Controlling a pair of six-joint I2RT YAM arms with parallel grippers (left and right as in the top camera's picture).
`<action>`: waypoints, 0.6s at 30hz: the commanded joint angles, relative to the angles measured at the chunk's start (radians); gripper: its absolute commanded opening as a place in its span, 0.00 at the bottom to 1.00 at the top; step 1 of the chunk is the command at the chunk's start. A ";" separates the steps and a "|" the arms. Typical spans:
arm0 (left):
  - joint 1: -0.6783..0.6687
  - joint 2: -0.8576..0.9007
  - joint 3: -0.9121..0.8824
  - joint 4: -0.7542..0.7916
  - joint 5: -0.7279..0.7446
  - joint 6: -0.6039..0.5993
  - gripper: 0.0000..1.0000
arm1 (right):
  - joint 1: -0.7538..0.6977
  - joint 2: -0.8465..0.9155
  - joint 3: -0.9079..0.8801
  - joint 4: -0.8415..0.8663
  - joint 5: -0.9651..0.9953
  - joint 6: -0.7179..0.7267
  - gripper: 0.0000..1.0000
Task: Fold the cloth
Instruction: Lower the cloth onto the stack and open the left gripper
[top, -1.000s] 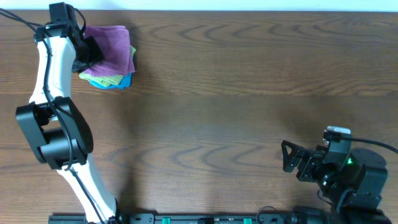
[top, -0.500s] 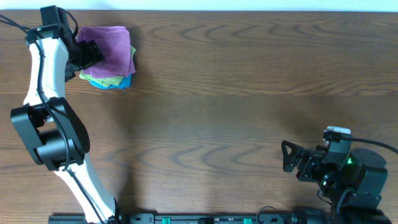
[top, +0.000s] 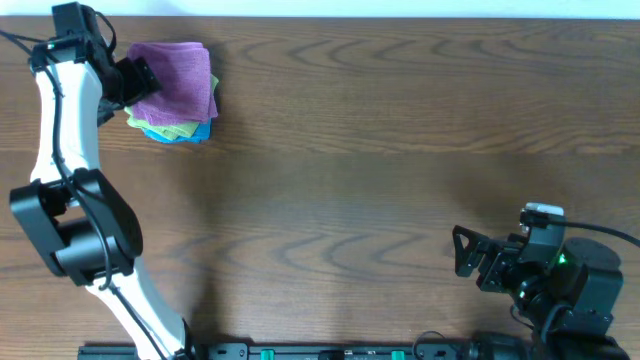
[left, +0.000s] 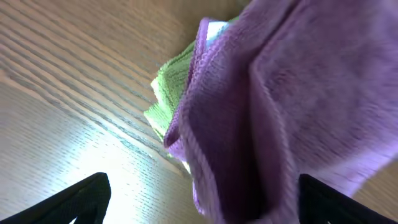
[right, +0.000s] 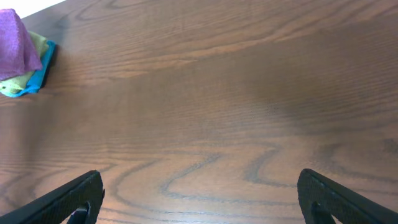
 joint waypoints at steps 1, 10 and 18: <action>0.007 -0.058 -0.009 -0.019 -0.001 0.017 0.95 | -0.005 -0.003 -0.004 -0.001 0.003 0.018 0.99; 0.007 -0.147 -0.009 -0.116 0.224 0.066 0.95 | -0.005 -0.003 -0.004 -0.001 0.003 0.018 0.99; 0.007 -0.301 -0.009 -0.121 0.354 0.066 0.95 | -0.005 -0.003 -0.004 -0.001 0.003 0.018 0.99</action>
